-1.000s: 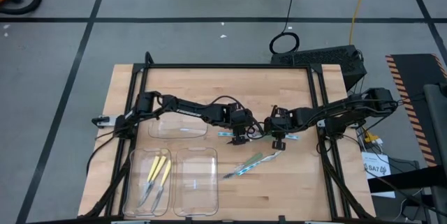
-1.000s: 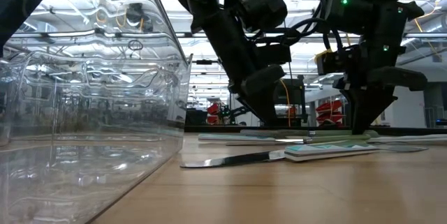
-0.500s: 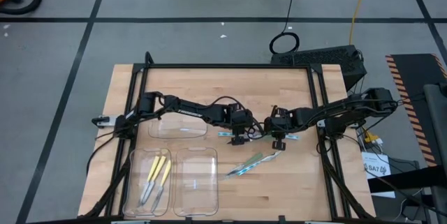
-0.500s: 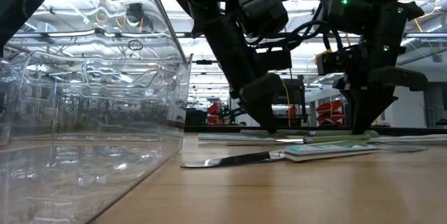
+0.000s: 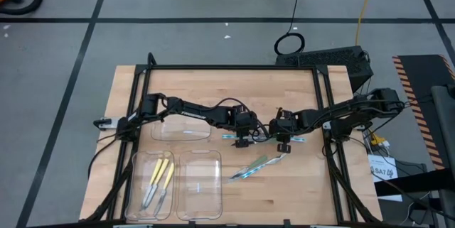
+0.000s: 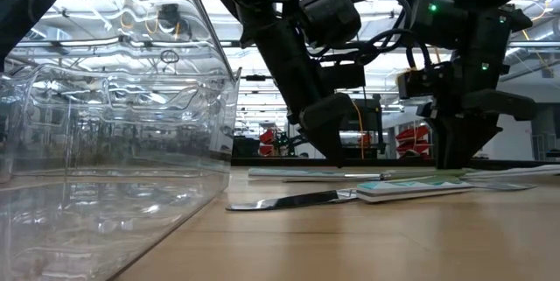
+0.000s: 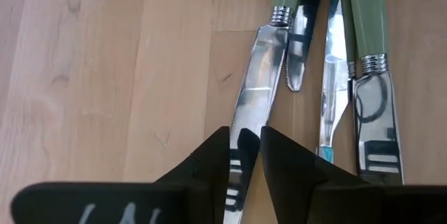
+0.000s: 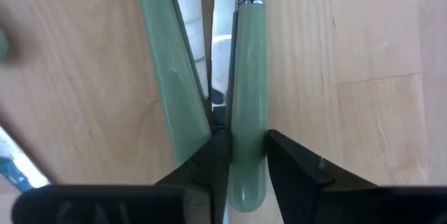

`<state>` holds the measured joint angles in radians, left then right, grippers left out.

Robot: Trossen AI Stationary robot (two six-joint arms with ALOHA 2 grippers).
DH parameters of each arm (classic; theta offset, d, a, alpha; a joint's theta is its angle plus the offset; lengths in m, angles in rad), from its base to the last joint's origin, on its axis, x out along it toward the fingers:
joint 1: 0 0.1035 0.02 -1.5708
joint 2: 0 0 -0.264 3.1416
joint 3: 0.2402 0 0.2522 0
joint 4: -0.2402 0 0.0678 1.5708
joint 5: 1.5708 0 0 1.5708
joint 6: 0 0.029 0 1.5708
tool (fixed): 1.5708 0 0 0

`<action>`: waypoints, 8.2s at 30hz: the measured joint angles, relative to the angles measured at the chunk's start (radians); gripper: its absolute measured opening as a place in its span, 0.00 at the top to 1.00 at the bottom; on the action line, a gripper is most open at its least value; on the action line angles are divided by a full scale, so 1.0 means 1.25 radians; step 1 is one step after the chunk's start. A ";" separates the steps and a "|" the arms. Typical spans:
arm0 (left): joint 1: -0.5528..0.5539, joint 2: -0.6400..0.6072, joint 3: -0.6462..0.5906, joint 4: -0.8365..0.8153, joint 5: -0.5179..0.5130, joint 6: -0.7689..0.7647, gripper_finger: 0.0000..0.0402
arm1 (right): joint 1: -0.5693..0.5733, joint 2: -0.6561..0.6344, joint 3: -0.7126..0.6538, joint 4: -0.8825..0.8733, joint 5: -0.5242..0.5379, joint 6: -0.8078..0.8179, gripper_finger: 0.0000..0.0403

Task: Sort silverware by color (type)
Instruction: Put the bottom green table knife into the top transparent bin

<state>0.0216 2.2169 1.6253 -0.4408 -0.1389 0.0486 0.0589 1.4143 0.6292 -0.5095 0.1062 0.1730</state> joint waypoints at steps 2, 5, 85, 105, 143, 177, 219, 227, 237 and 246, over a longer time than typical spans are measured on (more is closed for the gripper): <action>0.000 0.000 0.000 0.000 0.000 0.000 0.78 | 0.000 0.000 0.000 0.000 -0.002 -0.002 0.81; 0.000 0.000 0.000 0.000 0.002 0.000 0.78 | 0.000 0.000 0.000 -0.002 -0.002 -0.005 0.86; -0.046 0.037 0.068 0.001 -0.112 0.137 0.66 | -0.069 -0.004 0.001 -0.050 -0.018 -0.061 0.95; -0.010 0.063 0.070 -0.002 -0.056 0.203 0.96 | -0.072 -0.011 0.006 -0.050 -0.020 -0.064 0.94; -0.037 0.063 0.276 -0.387 -0.102 -0.033 0.73 | -0.012 -0.087 0.012 -0.099 -0.030 0.042 0.94; -0.456 -0.413 0.018 -0.642 -0.546 -0.416 0.76 | 0.231 -0.161 0.013 0.460 0.109 -0.083 0.94; -0.607 -0.777 -0.667 0.214 -1.036 -0.238 0.76 | 0.058 0.328 0.339 1.300 0.015 -0.311 0.94; -0.580 -1.051 -0.669 -0.075 -0.889 -0.308 0.76 | 0.055 0.313 0.352 1.283 0.015 -0.315 0.94; -0.477 -1.224 -0.692 0.028 -0.579 -0.039 0.76 | -0.004 0.282 0.352 1.287 -0.130 -0.276 0.94; -0.479 -1.257 -0.985 0.572 -0.502 0.102 0.76 | -0.019 0.318 0.352 1.291 -0.152 -0.228 0.94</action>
<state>-0.5766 0.6456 0.3934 0.2740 -0.7668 0.1767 0.0346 1.8115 1.0695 1.1044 -0.0837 -0.1115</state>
